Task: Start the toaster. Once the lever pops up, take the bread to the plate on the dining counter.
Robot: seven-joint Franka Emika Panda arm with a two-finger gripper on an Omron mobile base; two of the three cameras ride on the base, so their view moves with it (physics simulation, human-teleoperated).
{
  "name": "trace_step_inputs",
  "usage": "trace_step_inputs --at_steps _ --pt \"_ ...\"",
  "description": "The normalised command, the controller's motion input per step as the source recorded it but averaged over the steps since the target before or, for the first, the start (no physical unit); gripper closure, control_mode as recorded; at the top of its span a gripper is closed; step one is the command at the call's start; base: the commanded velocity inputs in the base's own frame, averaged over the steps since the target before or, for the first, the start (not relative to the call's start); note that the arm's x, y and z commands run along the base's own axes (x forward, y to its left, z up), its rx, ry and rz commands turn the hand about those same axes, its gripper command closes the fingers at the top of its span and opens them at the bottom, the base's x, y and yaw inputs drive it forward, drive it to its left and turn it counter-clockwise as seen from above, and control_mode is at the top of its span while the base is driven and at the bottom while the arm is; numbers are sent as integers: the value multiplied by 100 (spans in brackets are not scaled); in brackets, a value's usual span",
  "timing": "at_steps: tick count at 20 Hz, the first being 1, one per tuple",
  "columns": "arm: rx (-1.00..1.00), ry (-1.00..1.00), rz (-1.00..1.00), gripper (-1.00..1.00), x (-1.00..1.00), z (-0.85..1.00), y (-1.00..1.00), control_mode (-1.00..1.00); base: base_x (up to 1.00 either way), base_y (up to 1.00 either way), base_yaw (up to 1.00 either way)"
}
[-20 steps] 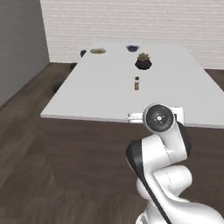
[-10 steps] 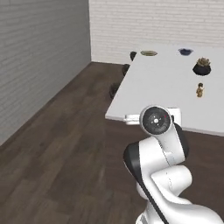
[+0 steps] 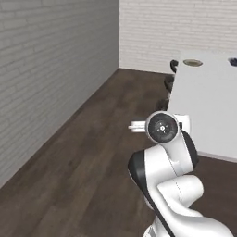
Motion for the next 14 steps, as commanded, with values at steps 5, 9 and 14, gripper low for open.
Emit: trace_step_inputs --at_steps 5,9,14 --pt "0 0 0 100 0 0 0 100 100 64 12" --pt "0 0 0 100 0 0 0 100 100 54 1" --pt "0 0 0 100 0 0 0 100 100 100 -14"
